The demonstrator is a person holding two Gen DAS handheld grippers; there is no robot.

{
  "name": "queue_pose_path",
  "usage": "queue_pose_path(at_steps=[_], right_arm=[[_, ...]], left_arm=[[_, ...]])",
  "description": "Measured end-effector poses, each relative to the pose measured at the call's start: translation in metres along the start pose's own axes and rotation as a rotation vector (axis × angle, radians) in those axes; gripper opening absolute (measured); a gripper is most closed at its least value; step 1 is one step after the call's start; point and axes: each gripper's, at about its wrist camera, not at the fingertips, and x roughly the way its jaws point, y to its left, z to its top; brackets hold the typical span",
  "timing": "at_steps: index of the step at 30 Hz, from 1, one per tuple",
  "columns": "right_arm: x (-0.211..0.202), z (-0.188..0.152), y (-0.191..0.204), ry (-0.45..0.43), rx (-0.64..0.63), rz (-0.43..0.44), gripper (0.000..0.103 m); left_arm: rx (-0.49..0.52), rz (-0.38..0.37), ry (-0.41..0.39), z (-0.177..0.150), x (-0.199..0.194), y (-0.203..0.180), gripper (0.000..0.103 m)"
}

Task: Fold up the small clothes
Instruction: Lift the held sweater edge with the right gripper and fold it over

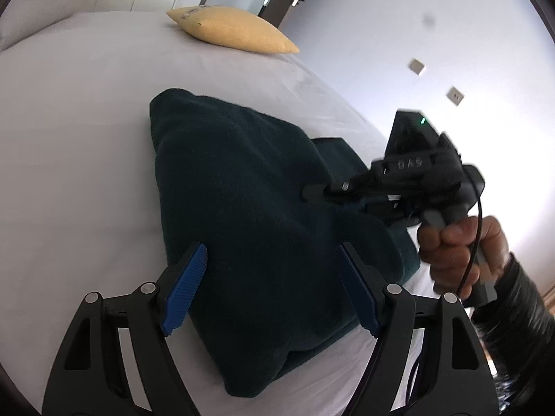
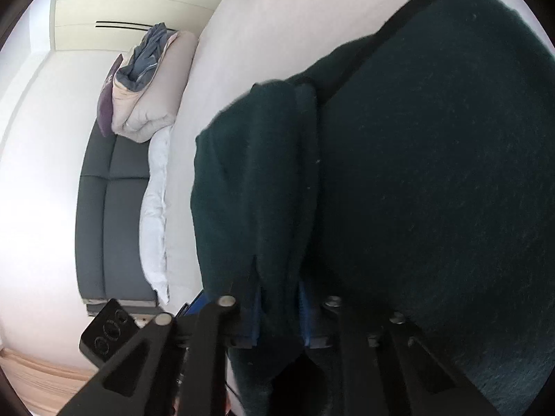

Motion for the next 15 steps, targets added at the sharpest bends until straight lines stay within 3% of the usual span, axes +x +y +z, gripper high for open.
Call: queue_pose_path(at_steps=[6, 11, 15], right_arm=[[-0.044, 0.004, 0.003, -0.122, -0.069, -0.044, 0.016], [-0.066, 0.007, -0.037, -0.156, -0.017, -0.114, 0.016], [-0.083, -0.007, -0.041, -0.218, -0.035, -0.082, 0.015]], left_arm=[[0.085, -0.015, 0.026, 0.000, 0.016, -0.027, 0.075], [0.129, -0.005, 0.063, -0.003, 0.032, -0.044, 0.075], [0.134, -0.013, 0.054, -0.005, 0.033, -0.048, 0.075]])
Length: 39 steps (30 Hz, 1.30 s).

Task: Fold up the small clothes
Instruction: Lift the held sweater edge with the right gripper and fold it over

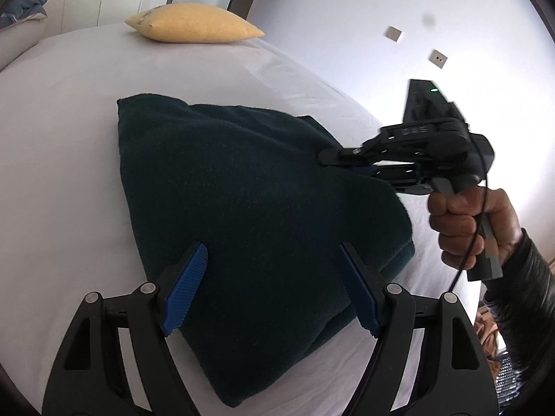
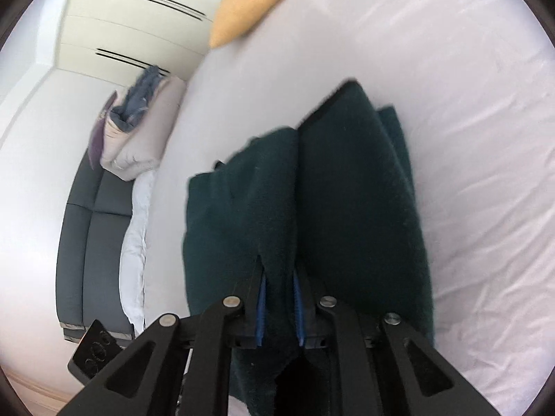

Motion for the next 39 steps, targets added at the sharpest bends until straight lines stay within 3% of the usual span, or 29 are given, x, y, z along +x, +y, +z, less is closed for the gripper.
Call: queue_pose_path(at_steps=[10, 16, 19, 22, 24, 25, 26, 28, 32, 34, 36, 37, 38, 39], right_arm=[[-0.027, -0.012, -0.002, -0.101, -0.035, -0.040, 0.012], [-0.059, -0.002, -0.008, -0.201, -0.038, -0.048, 0.001], [-0.052, 0.001, -0.019, -0.122, -0.031, -0.016, 0.005], [-0.053, 0.000, -0.023, -0.118, 0.008, 0.137, 0.007], [-0.039, 0.003, -0.019, -0.077, 0.017, 0.147, 0.026], [-0.028, 0.004, -0.019, -0.040, 0.031, 0.160, 0.040], [-0.019, 0.006, -0.019, -0.013, 0.044, 0.154, 0.047], [-0.005, 0.010, -0.023, 0.024, 0.068, 0.107, 0.047], [0.021, 0.005, -0.034, 0.134, 0.129, 0.122, 0.047], [0.025, 0.001, -0.030, 0.147, 0.121, 0.103, 0.048], [0.029, 0.005, -0.024, 0.131, 0.122, 0.134, 0.048], [0.030, 0.009, -0.021, 0.121, 0.111, 0.143, 0.041], [0.033, 0.010, -0.018, 0.125, 0.101, 0.133, 0.025], [0.037, 0.010, -0.014, 0.133, 0.088, 0.111, 0.018]], left_arm=[[0.061, 0.005, 0.023, 0.004, 0.007, -0.009, 0.075], [0.080, 0.017, 0.025, 0.011, 0.015, -0.015, 0.075], [0.055, 0.006, 0.019, 0.004, 0.016, -0.007, 0.075], [0.025, -0.010, 0.010, 0.002, 0.017, 0.001, 0.075], [0.017, -0.020, 0.012, 0.003, 0.017, 0.004, 0.075], [0.019, -0.022, 0.017, 0.002, 0.017, 0.006, 0.075], [0.024, -0.021, 0.023, 0.001, 0.018, 0.007, 0.075], [0.030, -0.028, 0.023, -0.001, 0.019, 0.009, 0.075], [-0.001, -0.068, 0.003, -0.004, 0.017, 0.017, 0.075], [-0.006, -0.087, -0.009, -0.005, 0.017, 0.020, 0.075], [-0.003, -0.091, -0.014, -0.006, 0.017, 0.020, 0.075], [-0.002, -0.090, -0.014, -0.006, 0.016, 0.019, 0.075], [-0.003, -0.089, -0.012, -0.005, 0.017, 0.019, 0.075], [-0.004, -0.087, -0.011, -0.004, 0.017, 0.019, 0.075]])
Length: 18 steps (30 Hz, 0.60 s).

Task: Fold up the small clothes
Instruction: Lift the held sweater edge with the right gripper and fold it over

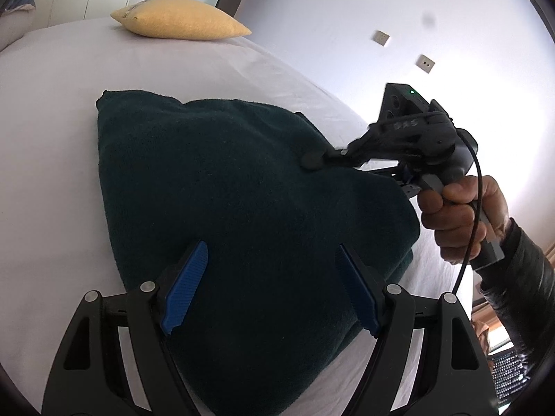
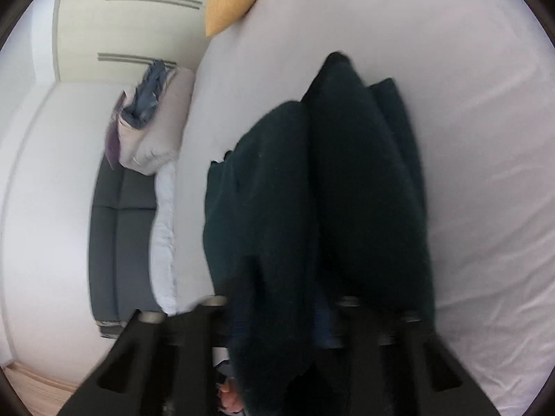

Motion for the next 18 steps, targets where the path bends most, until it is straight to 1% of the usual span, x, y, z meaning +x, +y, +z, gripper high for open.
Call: queue_pose_path(at_steps=[2, 4, 5, 9, 11, 14, 16, 18], right_arm=[[0.001, -0.002, 0.012, -0.026, -0.052, -0.066, 0.016], [-0.009, -0.005, 0.023, -0.082, -0.105, -0.083, 0.015], [-0.019, -0.006, 0.028, -0.117, -0.121, -0.075, 0.014], [-0.040, -0.009, 0.033, -0.163, -0.162, -0.082, 0.014], [-0.052, -0.011, 0.033, -0.188, -0.175, -0.065, 0.014], [-0.061, -0.014, 0.017, -0.203, -0.149, -0.059, 0.014], [-0.062, -0.014, -0.007, -0.201, -0.103, -0.057, 0.014], [-0.051, -0.012, -0.035, -0.197, -0.036, -0.074, 0.013]], left_arm=[[-0.005, 0.008, 0.000, 0.001, -0.001, -0.002, 0.075], [-0.008, 0.013, -0.002, 0.004, -0.003, -0.006, 0.075], [-0.005, 0.015, 0.000, 0.006, -0.002, -0.008, 0.075], [0.013, 0.020, 0.017, 0.012, 0.004, -0.021, 0.075], [0.027, 0.021, 0.026, 0.014, 0.009, -0.027, 0.075], [0.055, 0.035, 0.045, 0.012, 0.017, -0.034, 0.075], [0.066, 0.047, 0.056, 0.009, 0.023, -0.037, 0.075], [0.088, 0.048, 0.068, 0.005, 0.028, -0.041, 0.075]])
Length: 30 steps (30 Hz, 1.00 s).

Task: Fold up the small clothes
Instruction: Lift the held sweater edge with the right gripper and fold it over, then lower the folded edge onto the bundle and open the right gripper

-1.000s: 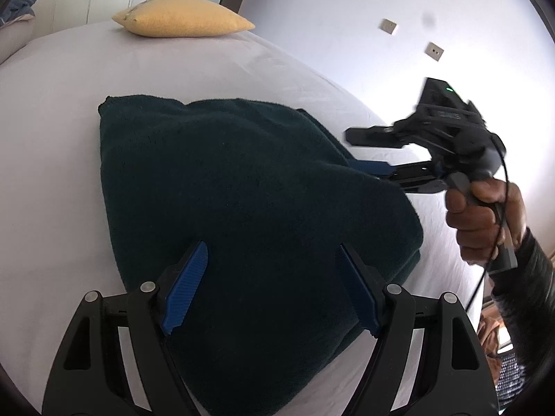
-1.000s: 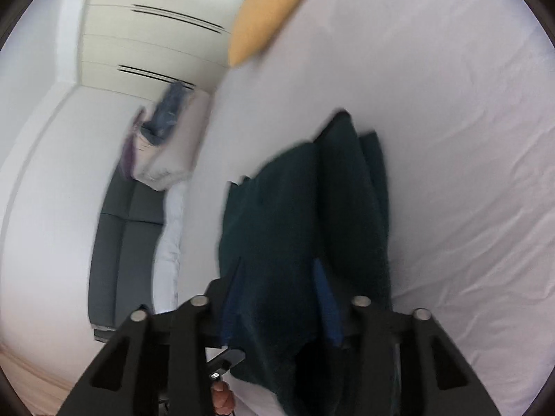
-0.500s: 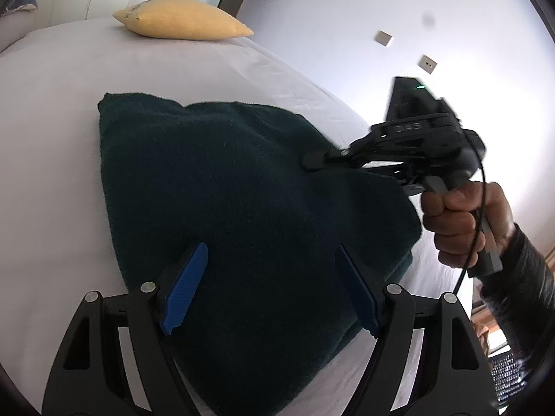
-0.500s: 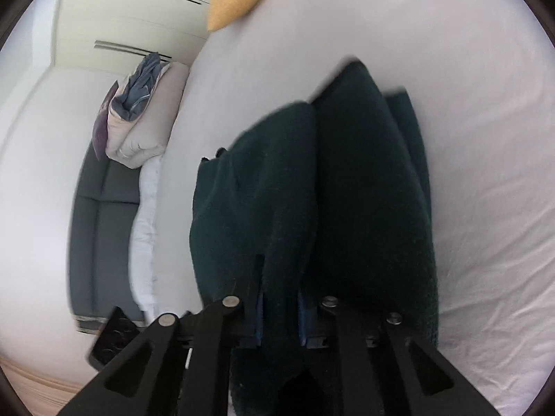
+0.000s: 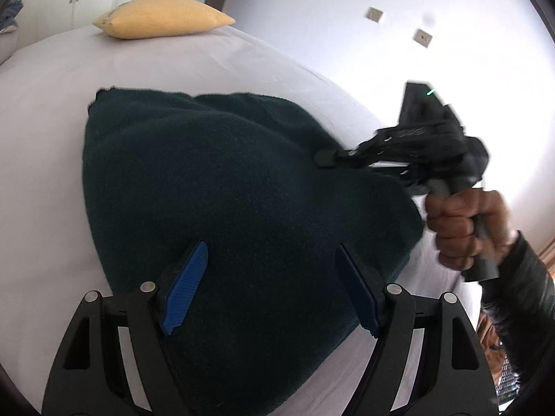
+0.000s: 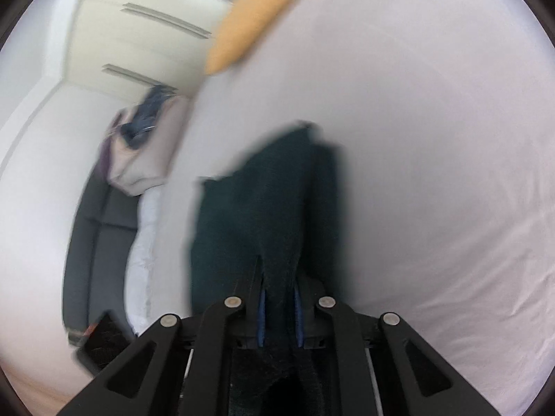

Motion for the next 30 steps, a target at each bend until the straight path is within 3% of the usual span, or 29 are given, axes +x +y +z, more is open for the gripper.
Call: queue_pose_path(at_steps=[2, 6, 8, 13, 15, 16, 17, 23, 25, 27, 28, 30], right_arm=[[0.003, -0.002, -0.021, -0.015, 0.056, 0.073, 0.012], [0.004, 0.000, -0.010, 0.003, 0.014, 0.051, 0.014], [-0.003, -0.001, -0.003, 0.003, 0.011, 0.053, 0.020], [-0.012, -0.028, 0.014, 0.023, -0.007, 0.086, 0.029], [-0.012, -0.038, 0.011, 0.040, -0.011, 0.078, 0.026], [-0.014, -0.038, 0.011, 0.036, -0.017, 0.058, 0.017], [-0.017, -0.038, 0.007, 0.020, -0.020, 0.020, 0.017], [-0.031, -0.033, -0.009, 0.009, -0.027, -0.008, 0.015], [-0.029, -0.038, -0.030, -0.006, 0.000, 0.015, 0.014], [-0.025, -0.042, -0.059, -0.020, 0.057, 0.090, 0.010], [-0.024, -0.041, -0.064, -0.026, 0.064, 0.126, 0.010], [-0.029, -0.042, -0.053, -0.018, -0.002, 0.111, 0.014]], left_arm=[[0.033, 0.019, 0.003, -0.002, 0.001, -0.006, 0.075], [0.015, 0.012, 0.003, -0.004, 0.002, 0.002, 0.075], [0.027, 0.025, 0.007, -0.005, 0.003, 0.000, 0.076], [0.033, 0.019, 0.002, -0.008, 0.003, -0.001, 0.076], [0.031, 0.014, 0.008, -0.008, 0.002, 0.001, 0.076], [0.033, 0.008, 0.013, -0.009, 0.002, 0.001, 0.076], [0.039, 0.005, 0.018, -0.009, 0.001, 0.000, 0.076], [0.090, -0.009, 0.055, -0.013, -0.003, -0.003, 0.076], [0.113, -0.027, 0.058, -0.016, 0.000, -0.002, 0.076], [0.143, -0.033, 0.056, -0.020, 0.003, -0.002, 0.076], [0.160, -0.032, 0.055, -0.021, 0.003, -0.002, 0.076], [0.152, -0.043, 0.055, -0.020, -0.001, 0.003, 0.076]])
